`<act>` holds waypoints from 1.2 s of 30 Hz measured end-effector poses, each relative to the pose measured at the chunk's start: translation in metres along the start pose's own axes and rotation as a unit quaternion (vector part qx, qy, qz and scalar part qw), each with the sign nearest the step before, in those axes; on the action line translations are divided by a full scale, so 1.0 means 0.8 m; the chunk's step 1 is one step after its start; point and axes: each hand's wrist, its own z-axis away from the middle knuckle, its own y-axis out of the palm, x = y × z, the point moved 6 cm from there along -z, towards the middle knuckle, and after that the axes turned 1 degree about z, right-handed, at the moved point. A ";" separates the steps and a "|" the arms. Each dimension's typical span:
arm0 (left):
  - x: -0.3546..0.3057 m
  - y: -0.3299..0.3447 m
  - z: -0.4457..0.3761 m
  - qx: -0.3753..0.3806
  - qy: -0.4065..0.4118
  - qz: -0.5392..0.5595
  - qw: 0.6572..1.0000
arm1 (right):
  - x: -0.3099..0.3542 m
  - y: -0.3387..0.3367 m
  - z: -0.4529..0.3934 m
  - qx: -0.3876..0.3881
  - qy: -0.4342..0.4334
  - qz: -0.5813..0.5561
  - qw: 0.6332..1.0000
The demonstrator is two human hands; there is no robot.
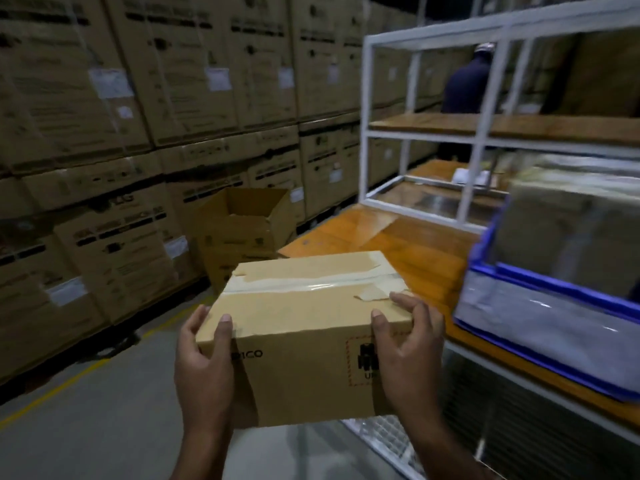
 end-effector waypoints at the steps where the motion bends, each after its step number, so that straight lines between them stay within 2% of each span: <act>1: -0.008 0.011 0.013 0.014 -0.004 0.006 1.000 | -0.002 -0.025 0.005 -0.021 0.000 0.001 1.000; 7: -0.050 0.091 0.106 0.105 -0.027 0.073 0.991 | -0.027 -0.177 0.027 -0.130 0.007 0.014 0.991; 13: -0.093 0.141 0.195 0.132 -0.009 0.100 0.986 | -0.038 -0.304 0.036 -0.199 0.001 0.031 0.980; 22: -0.152 0.192 0.330 0.153 0.021 0.142 0.978 | -0.062 -0.456 0.055 -0.226 -0.009 0.026 0.974; 29: -0.168 0.247 0.430 0.197 0.023 0.152 0.968 | -0.096 -0.569 0.076 -0.260 0.009 0.043 0.965; 36: -0.186 0.317 0.514 0.273 0.038 0.151 0.949 | -0.127 -0.670 0.093 -0.318 0.029 0.064 0.946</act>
